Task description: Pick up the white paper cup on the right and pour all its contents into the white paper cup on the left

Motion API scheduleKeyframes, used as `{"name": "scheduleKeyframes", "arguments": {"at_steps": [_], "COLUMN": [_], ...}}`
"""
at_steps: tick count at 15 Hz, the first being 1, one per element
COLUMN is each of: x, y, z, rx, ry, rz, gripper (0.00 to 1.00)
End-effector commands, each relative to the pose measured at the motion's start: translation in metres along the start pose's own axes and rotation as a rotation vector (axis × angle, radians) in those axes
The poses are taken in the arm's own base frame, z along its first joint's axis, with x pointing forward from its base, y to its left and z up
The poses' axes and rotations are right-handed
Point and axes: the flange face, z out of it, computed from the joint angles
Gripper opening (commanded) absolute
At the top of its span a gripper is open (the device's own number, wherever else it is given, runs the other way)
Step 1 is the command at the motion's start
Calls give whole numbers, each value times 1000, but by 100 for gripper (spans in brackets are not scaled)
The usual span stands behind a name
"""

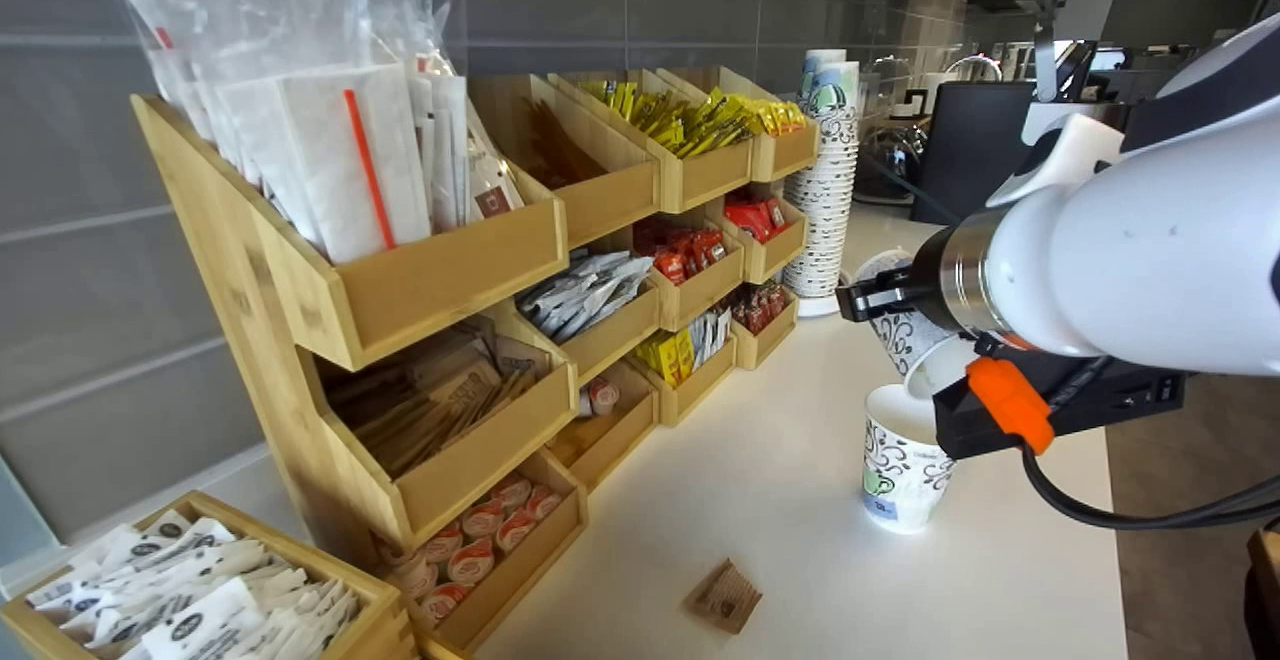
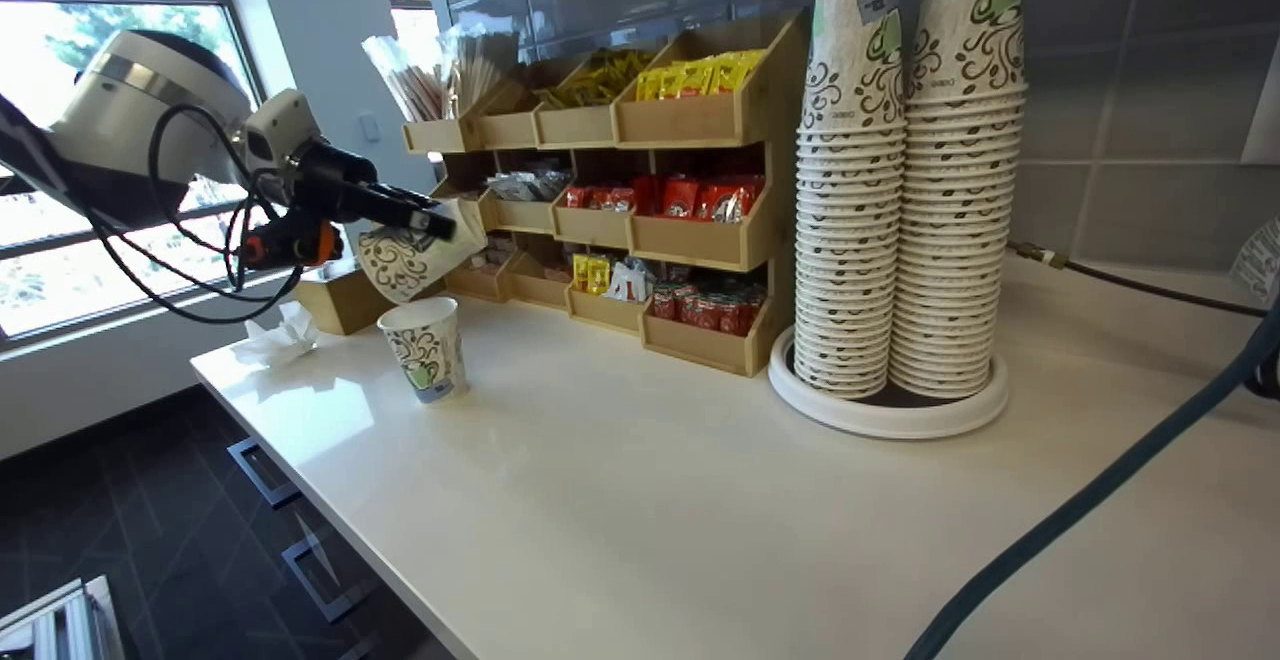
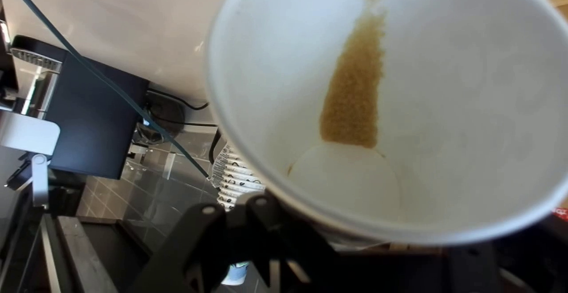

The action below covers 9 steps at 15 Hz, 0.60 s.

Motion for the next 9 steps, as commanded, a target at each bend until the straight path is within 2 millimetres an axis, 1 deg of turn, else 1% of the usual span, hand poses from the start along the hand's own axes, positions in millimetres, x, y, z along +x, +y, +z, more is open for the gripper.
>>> {"name": "scheduleKeyframes", "arguments": {"at_steps": [1,9], "x": [-1,-1], "y": [-6,-7], "z": [-2,-7], "rx": [1,-11], "ry": [47,115], "rz": [12,-1], "gripper": [42,42]}}
